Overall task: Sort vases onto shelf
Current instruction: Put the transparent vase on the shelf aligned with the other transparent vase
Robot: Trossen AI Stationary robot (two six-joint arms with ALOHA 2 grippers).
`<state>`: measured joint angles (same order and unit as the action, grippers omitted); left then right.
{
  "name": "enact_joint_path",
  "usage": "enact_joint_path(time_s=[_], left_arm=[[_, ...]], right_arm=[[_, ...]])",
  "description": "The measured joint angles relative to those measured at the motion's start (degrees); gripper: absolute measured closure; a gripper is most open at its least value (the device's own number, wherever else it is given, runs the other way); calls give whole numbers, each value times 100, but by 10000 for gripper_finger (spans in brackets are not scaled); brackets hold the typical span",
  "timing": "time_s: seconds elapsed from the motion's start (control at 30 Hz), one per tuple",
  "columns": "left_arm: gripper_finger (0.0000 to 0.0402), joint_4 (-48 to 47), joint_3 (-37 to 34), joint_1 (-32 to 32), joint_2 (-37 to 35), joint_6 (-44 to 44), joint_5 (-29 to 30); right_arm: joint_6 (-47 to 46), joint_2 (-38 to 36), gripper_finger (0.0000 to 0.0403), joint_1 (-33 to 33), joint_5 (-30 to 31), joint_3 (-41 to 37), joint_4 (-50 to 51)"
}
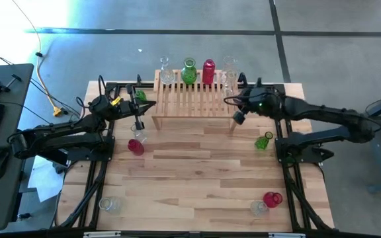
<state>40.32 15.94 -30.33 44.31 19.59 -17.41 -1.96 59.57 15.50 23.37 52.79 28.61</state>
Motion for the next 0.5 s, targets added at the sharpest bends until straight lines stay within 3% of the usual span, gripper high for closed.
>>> enact_joint_path(time_s=[0.07,0.27,0.5], left_arm=[[401,-1,0,0,0,0,0],[401,-1,0,0,0,0,0],[401,-1,0,0,0,-2,0]], right_arm=[[136,0,393,62,-4,-339,-589],[199,0,375,298,0,-921,-1351],[198,71,400,587,0,-1057,-1611]])
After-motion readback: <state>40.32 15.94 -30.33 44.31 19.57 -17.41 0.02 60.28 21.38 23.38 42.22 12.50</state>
